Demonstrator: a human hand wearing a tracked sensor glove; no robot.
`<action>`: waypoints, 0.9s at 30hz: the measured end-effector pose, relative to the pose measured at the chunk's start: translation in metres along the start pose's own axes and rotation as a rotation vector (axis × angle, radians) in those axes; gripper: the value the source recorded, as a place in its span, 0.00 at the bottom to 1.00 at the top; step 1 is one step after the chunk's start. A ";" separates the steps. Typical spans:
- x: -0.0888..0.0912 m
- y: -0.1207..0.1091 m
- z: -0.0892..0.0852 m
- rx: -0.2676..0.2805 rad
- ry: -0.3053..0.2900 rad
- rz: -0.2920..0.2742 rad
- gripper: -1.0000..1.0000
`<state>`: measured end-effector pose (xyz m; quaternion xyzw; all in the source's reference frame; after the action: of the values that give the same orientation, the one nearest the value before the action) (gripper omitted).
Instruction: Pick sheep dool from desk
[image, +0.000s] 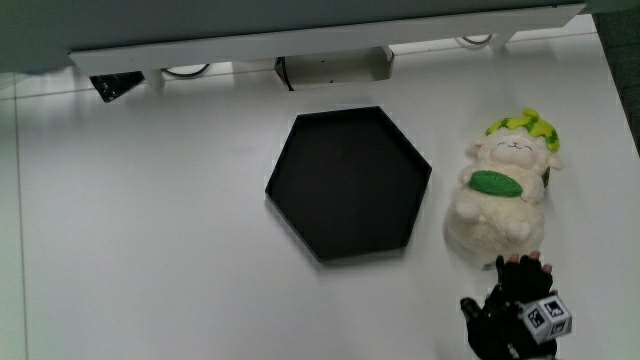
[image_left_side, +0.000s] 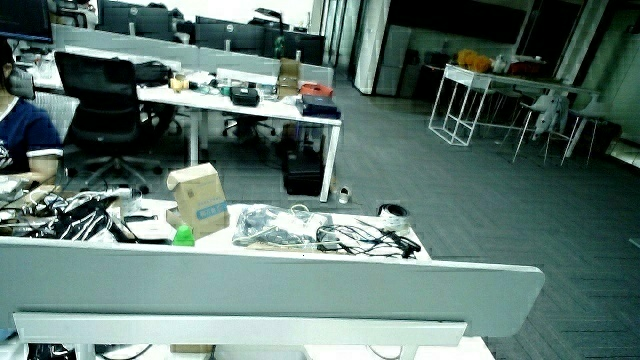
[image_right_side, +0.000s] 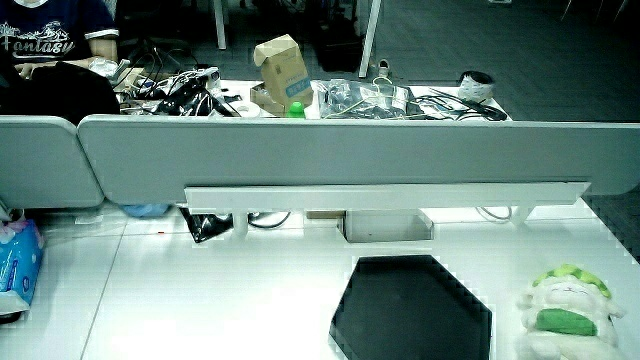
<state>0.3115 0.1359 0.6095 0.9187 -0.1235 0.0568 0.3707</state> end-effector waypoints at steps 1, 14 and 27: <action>0.003 0.004 0.004 -0.001 -0.004 -0.009 0.50; 0.044 0.056 0.025 0.029 -0.104 -0.037 0.50; 0.057 0.102 0.025 -0.178 -0.138 -0.013 0.50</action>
<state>0.3392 0.0368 0.6708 0.8848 -0.1471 -0.0200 0.4418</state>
